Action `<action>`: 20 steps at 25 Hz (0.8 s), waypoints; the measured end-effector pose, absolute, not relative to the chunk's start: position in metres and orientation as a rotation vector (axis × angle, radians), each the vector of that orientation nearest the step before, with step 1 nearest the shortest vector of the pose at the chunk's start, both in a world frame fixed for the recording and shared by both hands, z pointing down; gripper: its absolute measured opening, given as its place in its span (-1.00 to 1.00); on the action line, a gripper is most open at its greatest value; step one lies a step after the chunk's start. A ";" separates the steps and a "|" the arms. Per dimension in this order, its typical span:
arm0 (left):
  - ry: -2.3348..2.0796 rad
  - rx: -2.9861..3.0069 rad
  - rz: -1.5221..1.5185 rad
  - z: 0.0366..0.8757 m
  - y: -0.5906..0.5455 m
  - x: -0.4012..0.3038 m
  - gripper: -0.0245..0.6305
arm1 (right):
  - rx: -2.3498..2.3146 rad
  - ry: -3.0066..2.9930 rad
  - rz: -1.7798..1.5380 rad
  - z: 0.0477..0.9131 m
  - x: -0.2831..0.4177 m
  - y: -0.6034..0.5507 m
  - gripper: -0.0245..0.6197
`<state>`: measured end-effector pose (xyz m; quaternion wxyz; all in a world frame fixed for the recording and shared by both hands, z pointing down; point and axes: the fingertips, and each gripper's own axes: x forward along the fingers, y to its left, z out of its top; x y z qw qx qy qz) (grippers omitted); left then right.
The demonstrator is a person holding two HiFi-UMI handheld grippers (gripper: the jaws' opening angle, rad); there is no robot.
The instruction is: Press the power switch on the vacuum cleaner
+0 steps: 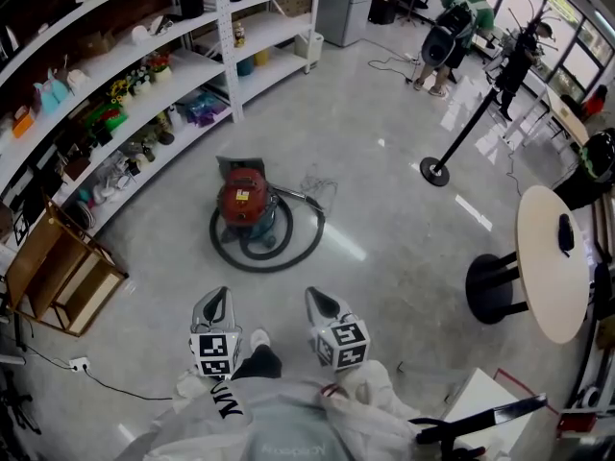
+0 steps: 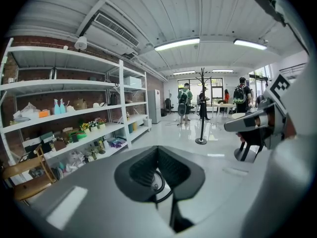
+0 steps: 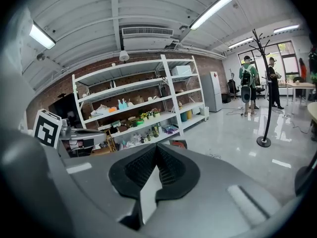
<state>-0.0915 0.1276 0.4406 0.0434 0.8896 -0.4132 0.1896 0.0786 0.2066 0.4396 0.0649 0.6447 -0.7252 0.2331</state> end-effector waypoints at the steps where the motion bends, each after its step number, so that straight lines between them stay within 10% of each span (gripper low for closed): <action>1: -1.263 2.719 0.580 0.441 0.123 -0.093 -0.93 | 1.943 -2.186 0.704 0.440 0.077 0.202 -0.92; 20: -1.255 2.688 0.559 0.449 0.041 -0.132 -0.93 | 1.916 -2.154 0.687 0.440 0.042 0.115 -0.92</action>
